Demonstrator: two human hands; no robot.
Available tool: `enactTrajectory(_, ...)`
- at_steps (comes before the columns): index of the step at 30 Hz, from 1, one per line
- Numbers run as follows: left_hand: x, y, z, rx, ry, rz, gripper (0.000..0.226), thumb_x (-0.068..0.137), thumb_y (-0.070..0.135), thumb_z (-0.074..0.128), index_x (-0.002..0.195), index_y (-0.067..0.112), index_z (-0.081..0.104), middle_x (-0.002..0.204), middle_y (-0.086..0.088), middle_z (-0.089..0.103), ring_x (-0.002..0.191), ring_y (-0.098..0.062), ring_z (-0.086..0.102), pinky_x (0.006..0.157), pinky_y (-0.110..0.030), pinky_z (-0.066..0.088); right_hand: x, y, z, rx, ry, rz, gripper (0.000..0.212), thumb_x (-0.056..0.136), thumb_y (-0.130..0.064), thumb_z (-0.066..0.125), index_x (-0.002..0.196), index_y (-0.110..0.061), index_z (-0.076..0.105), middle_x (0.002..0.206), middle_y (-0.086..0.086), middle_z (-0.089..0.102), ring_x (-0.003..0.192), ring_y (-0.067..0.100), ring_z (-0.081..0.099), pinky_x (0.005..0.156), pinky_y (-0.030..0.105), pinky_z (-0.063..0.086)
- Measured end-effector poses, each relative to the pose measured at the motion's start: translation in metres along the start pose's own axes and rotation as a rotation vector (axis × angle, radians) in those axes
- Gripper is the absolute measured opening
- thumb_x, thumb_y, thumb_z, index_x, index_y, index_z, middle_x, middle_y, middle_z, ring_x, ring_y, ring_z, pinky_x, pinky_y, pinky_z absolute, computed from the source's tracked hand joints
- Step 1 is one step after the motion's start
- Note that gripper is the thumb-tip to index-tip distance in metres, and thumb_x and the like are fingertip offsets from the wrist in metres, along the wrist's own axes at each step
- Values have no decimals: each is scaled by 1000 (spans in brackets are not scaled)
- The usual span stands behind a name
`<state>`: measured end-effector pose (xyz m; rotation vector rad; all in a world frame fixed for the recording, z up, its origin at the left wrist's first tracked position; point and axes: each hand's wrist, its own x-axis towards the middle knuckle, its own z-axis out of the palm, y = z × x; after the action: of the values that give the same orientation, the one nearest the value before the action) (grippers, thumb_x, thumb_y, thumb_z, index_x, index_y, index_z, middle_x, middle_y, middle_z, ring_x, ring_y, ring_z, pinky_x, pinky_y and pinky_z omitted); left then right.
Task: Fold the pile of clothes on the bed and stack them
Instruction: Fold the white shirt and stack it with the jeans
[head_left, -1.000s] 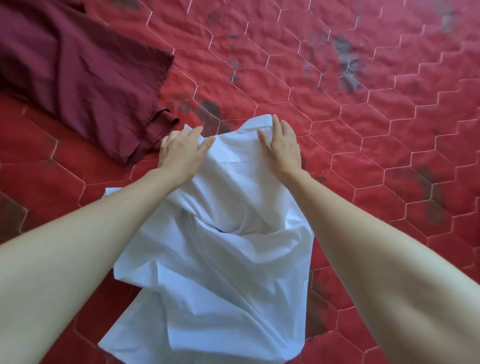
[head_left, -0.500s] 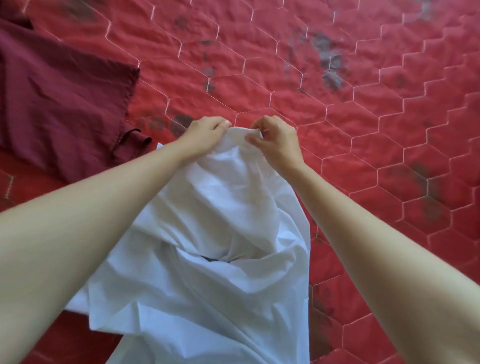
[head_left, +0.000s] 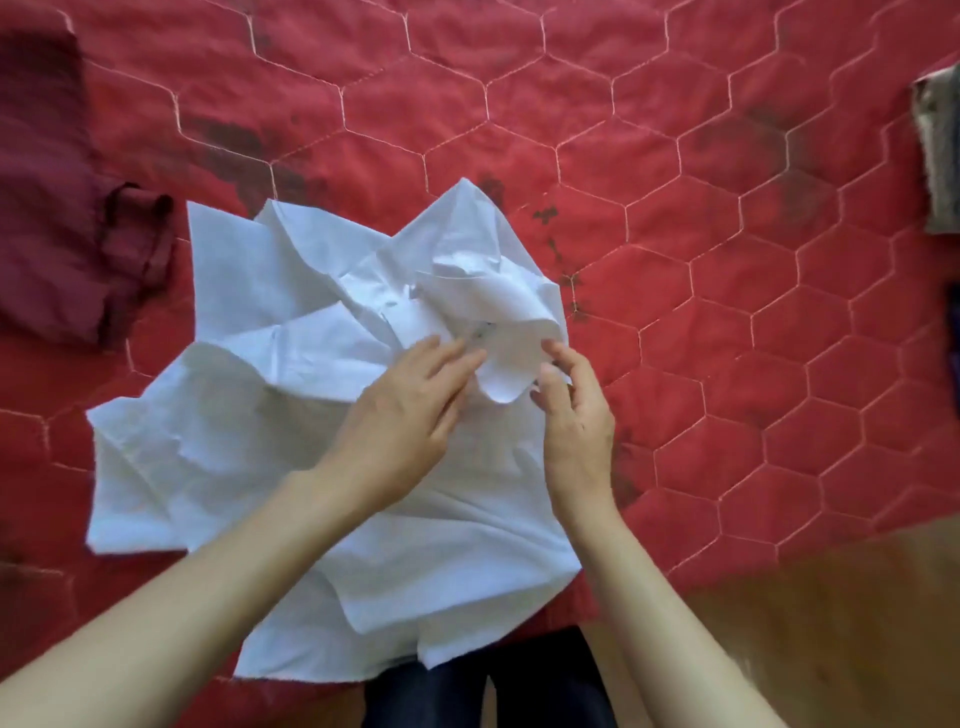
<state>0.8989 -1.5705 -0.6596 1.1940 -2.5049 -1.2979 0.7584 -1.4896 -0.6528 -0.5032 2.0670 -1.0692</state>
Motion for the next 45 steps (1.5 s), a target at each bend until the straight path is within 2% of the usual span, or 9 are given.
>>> enactTrajectory(4,-11,2,25,46,-108,-47,52,90,-10,44,139,7,48,149,-9,41,142,-28,32,103,-40,40,-25,10,22,316,56,216,69,86,-29,71,140,-32,29,123,-13,51,101,-7,62,90,27,51)
enactTrajectory(7,8,-1,9,229,73,52,39,86,-2,59,123,9,63,125,-9,63,101,-33,66,62,-42,53,-29,10,43,318,175,293,78,79,-22,79,140,-22,30,117,-5,58,95,-4,64,83,16,50)
enactTrajectory(9,33,-1,-8,319,164,166,33,81,3,67,113,10,67,112,-9,66,83,-34,66,49,-40,52,-30,7,57,284,233,318,67,76,-24,81,131,-17,43,110,-3,62,86,-4,64,79,15,50)
enactTrajectory(12,82,-7,-29,397,85,347,51,75,12,78,123,12,63,124,-12,58,100,-33,60,64,-42,51,-29,0,76,214,306,381,53,72,-30,82,114,-18,52,99,0,63,85,12,62,82,29,50)
enactTrajectory(16,136,-8,-43,612,-313,531,62,80,34,75,137,24,53,141,-2,49,133,-26,40,106,-40,27,-30,-6,89,194,405,419,31,77,-26,78,92,-13,54,82,-1,61,78,12,57,70,22,43)
enactTrajectory(22,161,19,-47,433,-572,348,37,86,30,69,121,19,63,102,2,63,101,-22,57,81,-29,39,-29,-11,69,171,361,370,17,84,-21,69,88,-12,56,72,-9,60,70,9,56,59,19,36)
enactTrajectory(32,98,106,-158,-30,75,217,8,84,14,73,89,11,67,73,3,58,61,-3,44,63,-18,38,-18,-128,-83,84,182,-274,10,89,-14,66,90,-24,63,78,-11,64,71,2,55,66,15,43)
enactTrajectory(41,-24,318,-297,85,640,325,7,86,14,70,88,8,68,78,0,65,67,-14,57,64,-25,47,-78,-319,-221,54,39,-873,13,92,-18,64,89,-31,63,83,-15,68,78,2,61,68,12,45)
enactTrajectory(45,-94,418,-340,141,865,320,9,85,18,71,87,11,68,74,4,61,63,-10,54,61,-12,39,-127,-411,-285,19,66,-1068,20,89,-10,64,87,-30,62,83,-16,66,78,1,59,68,12,44)
